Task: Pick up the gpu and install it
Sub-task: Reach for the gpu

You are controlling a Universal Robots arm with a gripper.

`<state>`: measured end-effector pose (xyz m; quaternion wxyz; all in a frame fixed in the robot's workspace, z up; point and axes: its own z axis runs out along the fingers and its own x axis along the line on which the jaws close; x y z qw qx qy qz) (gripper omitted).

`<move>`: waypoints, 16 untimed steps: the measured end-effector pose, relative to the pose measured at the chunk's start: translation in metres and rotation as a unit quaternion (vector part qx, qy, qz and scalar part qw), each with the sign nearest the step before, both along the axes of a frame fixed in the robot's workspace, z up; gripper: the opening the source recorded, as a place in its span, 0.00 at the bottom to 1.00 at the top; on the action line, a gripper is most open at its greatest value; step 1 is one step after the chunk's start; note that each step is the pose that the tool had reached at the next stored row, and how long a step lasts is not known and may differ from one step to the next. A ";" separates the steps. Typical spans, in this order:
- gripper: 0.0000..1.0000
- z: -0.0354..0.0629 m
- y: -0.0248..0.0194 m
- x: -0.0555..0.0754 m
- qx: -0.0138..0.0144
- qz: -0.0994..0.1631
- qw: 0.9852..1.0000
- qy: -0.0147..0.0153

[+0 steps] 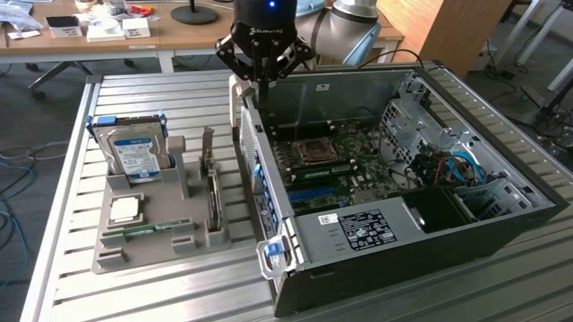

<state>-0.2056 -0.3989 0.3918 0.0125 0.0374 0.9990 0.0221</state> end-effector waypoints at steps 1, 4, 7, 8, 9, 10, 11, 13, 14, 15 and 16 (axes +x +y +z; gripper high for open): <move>0.11 0.0000 0.0000 -0.001 0.000 0.000 1.000 0.000; 0.11 0.0000 0.0000 -0.005 0.000 0.000 1.000 0.000; 0.11 0.0000 0.0000 -0.009 0.000 0.000 1.000 0.000; 0.11 0.0000 0.0000 -0.011 0.000 0.000 1.000 0.000; 0.11 -0.0001 0.0000 -0.012 0.000 0.000 1.000 0.000; 0.11 -0.0001 0.0000 -0.013 0.000 0.000 1.000 0.000; 0.11 -0.0001 0.0000 -0.015 0.000 0.000 1.000 0.000; 0.11 -0.0001 0.0000 -0.017 0.000 0.000 1.000 0.000; 0.11 -0.0001 0.0000 -0.020 0.000 0.000 1.000 0.000; 0.11 -0.0001 0.0000 -0.021 0.000 0.000 1.000 0.000; 0.11 -0.0001 0.0000 -0.022 0.000 0.000 1.000 0.000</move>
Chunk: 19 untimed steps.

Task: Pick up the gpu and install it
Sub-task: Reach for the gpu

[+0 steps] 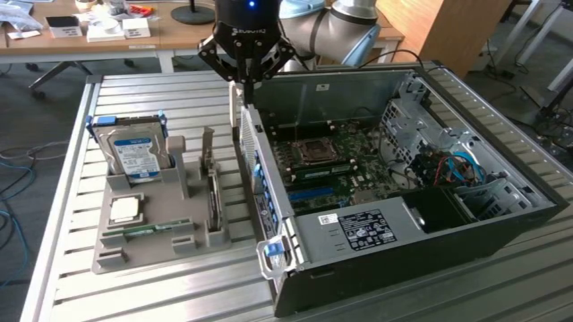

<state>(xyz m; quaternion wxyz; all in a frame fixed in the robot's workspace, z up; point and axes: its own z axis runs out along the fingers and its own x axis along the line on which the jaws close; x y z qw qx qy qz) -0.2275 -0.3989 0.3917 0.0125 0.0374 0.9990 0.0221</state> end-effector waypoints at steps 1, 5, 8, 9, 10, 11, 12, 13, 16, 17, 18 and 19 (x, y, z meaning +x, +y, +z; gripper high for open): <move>0.11 0.0000 0.0000 -0.001 0.000 0.000 1.000 0.000; 0.11 0.0000 0.0000 -0.006 0.000 0.000 1.000 0.000; 0.11 0.0000 0.0000 -0.010 0.000 0.000 1.000 0.000; 0.11 -0.0001 0.0000 -0.011 0.000 0.000 1.000 0.000; 0.11 -0.0001 0.0000 -0.013 0.000 0.000 1.000 0.000; 0.11 0.0000 0.0000 -0.014 0.000 0.000 1.000 0.000; 0.11 -0.0001 0.0000 -0.015 0.000 0.000 1.000 0.000; 0.11 0.0000 0.0000 -0.017 0.000 0.000 1.000 0.000; 0.11 0.0000 0.0000 -0.021 0.000 0.000 1.000 0.000; 0.11 0.0000 0.0000 -0.022 0.000 0.000 1.000 0.000; 0.11 0.0000 0.0000 -0.024 0.000 0.000 1.000 0.000; 0.11 0.0000 0.0000 -0.025 0.000 0.000 1.000 0.000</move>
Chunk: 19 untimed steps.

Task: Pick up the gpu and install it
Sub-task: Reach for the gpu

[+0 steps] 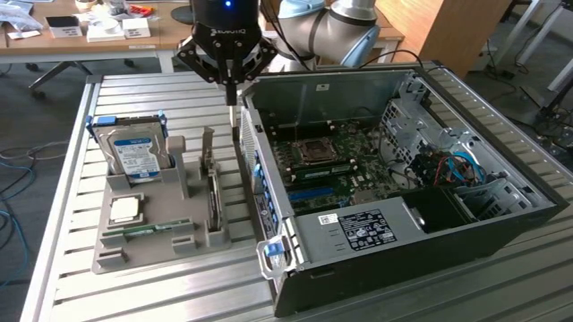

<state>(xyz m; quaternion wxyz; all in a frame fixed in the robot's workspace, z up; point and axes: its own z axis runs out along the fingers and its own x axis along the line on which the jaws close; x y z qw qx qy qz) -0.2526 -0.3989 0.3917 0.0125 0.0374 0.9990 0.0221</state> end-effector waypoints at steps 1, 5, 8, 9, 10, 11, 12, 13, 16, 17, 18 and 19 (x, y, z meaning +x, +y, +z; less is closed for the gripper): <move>0.11 0.0000 0.0000 -0.001 0.000 0.000 1.000 0.000; 0.11 -0.0001 0.0000 -0.007 0.000 0.000 1.000 0.000; 0.11 -0.0001 0.0000 -0.011 0.000 0.000 1.000 0.000; 0.11 -0.0001 0.0000 -0.012 0.000 0.000 1.000 0.000; 0.11 -0.0001 0.0000 -0.014 0.000 0.000 1.000 0.000; 0.11 -0.0001 0.0000 -0.015 0.000 0.000 1.000 0.000; 0.11 -0.0001 0.0000 -0.016 0.000 0.000 1.000 0.000; 0.11 -0.0001 0.0000 -0.018 0.000 0.000 1.000 0.000; 0.11 -0.0001 0.0000 -0.022 0.000 0.000 1.000 0.000; 0.11 -0.0001 0.0000 -0.023 0.000 0.000 1.000 0.000; 0.11 -0.0001 0.0000 -0.024 0.000 0.000 1.000 0.000; 0.11 -0.0001 0.0000 -0.025 0.000 0.000 1.000 0.000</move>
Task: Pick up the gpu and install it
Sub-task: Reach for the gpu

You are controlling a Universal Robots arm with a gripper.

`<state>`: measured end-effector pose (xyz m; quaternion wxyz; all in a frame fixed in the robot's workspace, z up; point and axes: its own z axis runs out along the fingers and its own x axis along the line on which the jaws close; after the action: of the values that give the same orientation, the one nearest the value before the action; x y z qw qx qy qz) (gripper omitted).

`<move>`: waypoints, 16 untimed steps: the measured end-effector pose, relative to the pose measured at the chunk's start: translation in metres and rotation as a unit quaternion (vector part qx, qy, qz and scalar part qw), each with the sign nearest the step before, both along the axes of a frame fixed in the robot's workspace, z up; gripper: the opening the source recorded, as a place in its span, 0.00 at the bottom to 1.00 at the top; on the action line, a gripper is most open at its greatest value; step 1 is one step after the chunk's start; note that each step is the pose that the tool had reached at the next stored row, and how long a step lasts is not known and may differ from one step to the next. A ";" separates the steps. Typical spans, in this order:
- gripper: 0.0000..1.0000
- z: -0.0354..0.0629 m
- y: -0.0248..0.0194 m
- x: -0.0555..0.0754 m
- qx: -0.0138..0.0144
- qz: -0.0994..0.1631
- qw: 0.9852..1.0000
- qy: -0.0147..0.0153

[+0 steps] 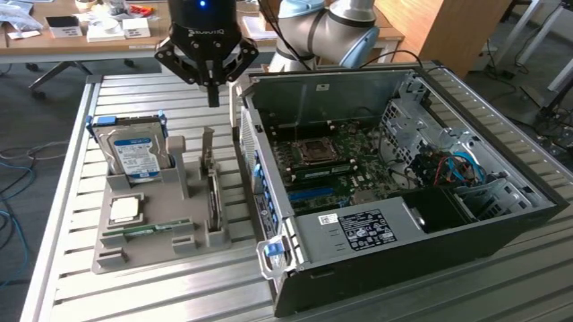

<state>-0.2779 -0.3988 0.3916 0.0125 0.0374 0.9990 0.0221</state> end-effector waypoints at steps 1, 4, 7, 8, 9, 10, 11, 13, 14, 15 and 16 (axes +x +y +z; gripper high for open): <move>0.11 0.0000 0.0000 -0.001 0.000 0.000 1.000 0.000; 0.11 0.0000 0.0000 -0.004 0.000 0.000 1.000 0.000; 0.11 0.0000 0.0000 -0.007 0.000 0.000 1.000 0.000; 0.11 0.0000 0.0000 -0.008 0.000 0.000 1.000 0.000; 0.11 0.0000 0.0000 -0.009 0.000 0.000 1.000 0.000; 0.11 0.0000 0.0000 -0.010 0.000 0.000 1.000 0.000; 0.11 0.0000 0.0000 -0.010 0.000 0.000 1.000 0.000; 0.11 0.0000 0.0000 -0.011 0.000 0.000 1.000 0.000; 0.11 0.0000 0.0000 -0.011 0.000 0.000 1.000 0.000; 0.11 0.0000 0.0000 -0.011 0.000 0.000 1.000 0.000; 0.11 0.0000 0.0000 -0.012 0.000 0.000 1.000 0.000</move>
<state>-0.2894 -0.3989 0.3916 0.0125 0.0374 0.9990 0.0221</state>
